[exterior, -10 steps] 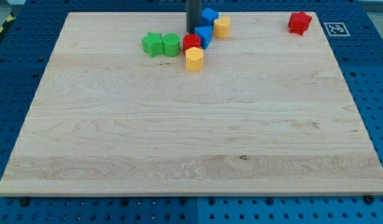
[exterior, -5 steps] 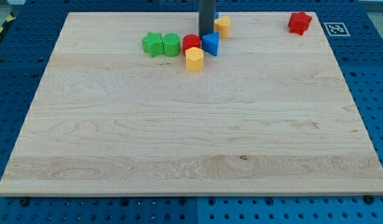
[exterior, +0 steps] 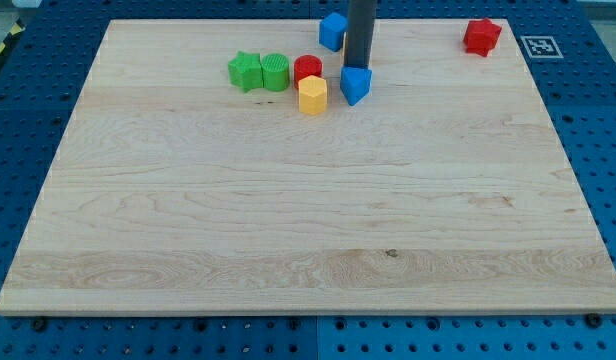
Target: Move the blue triangle towards the center of the board
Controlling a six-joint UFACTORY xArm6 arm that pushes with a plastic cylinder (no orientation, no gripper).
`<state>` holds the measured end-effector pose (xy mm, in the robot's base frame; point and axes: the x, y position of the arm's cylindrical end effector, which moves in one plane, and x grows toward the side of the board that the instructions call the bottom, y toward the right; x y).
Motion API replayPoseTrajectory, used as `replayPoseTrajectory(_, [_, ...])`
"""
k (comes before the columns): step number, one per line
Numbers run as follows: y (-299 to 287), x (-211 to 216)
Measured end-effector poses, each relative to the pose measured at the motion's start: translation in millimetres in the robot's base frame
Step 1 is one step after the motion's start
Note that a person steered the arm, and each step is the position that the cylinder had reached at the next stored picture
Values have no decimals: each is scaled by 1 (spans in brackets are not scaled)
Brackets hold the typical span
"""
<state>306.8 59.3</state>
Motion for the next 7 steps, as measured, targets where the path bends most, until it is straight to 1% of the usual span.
replayPoseTrajectory(1, [0,5])
replayPoseTrajectory(5, [2,59])
replayPoseTrajectory(6, [27,61])
replayPoseTrajectory(7, [71,65])
